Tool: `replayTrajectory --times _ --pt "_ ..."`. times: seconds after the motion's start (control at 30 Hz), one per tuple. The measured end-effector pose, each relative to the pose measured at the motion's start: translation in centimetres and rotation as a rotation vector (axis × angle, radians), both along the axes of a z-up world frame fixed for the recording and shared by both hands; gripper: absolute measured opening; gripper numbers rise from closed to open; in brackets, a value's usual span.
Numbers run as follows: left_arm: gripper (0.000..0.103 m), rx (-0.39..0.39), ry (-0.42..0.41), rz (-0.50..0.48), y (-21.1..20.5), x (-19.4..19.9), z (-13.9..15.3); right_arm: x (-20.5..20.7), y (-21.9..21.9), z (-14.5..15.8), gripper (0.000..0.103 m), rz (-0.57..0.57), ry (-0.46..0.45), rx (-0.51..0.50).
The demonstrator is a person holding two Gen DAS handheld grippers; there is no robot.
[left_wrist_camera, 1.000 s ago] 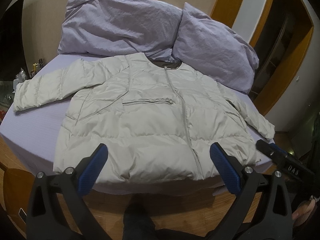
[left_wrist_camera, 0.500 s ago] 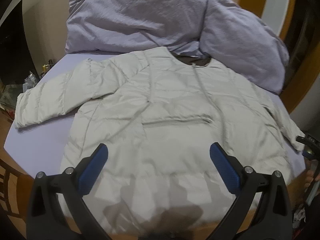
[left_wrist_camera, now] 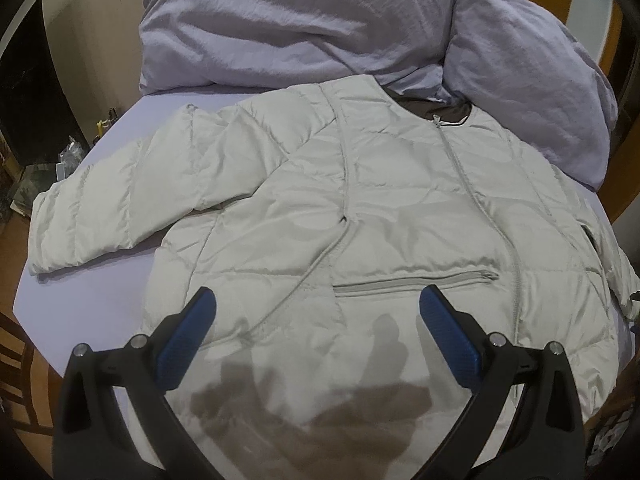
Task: Fold large clothes
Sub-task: 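Grasp the jacket sleeve cuff with the right tool and fold it across the body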
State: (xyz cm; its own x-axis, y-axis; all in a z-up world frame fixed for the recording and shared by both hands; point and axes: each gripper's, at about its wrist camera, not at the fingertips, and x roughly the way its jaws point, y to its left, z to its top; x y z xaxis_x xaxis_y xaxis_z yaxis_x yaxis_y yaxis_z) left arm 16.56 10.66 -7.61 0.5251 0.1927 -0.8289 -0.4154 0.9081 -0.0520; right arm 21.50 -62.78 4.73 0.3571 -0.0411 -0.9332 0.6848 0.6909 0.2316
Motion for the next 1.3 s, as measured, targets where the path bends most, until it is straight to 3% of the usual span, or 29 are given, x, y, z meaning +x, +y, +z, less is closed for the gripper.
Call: replayTrajectory --times 0.1,0.13,0.17,0.27,0.47,0.6,0.77,0.9,1.03,1.3 --pt "0.101 -0.007 0.011 0.003 0.4 0.3 -0.4 1.0 0.5 -0.3 0.062 -0.005 -0.019 -0.016" --pt "0.101 -0.010 0.012 0.005 0.6 0.4 -0.5 1.1 0.6 -0.3 0.045 0.009 -0.033 0.003" --pt "0.101 -0.014 0.012 0.007 0.8 0.6 -0.6 1.4 1.0 -0.4 0.036 0.017 -0.035 0.012" --pt "0.101 -0.028 0.009 0.019 1.5 0.7 -0.8 2.5 2.3 0.9 0.020 0.055 -0.036 -0.057" --pt "0.101 -0.044 0.001 0.042 2.7 0.7 -0.8 6.3 6.4 5.2 0.017 0.184 -0.104 -0.188" --pt "0.101 -0.052 -0.005 0.053 3.3 0.8 -0.8 9.0 10.7 8.2 0.017 0.300 -0.177 -0.196" --pt "0.101 -0.065 -0.018 0.070 4.1 0.6 -0.7 12.4 20.0 11.0 0.016 0.505 -0.257 -0.158" --pt "0.101 -0.066 -0.029 0.084 4.8 0.3 -0.5 13.6 28.2 11.4 0.016 0.681 -0.278 -0.118" --pt "0.101 -0.075 -0.040 0.107 5.7 0.0 -0.4 13.4 36.2 10.0 0.016 0.837 -0.239 -0.104" --pt "0.101 -0.088 -0.047 0.167 8.1 -0.6 -0.5 11.1 46.4 7.7 0.016 1.049 -0.195 -0.009"
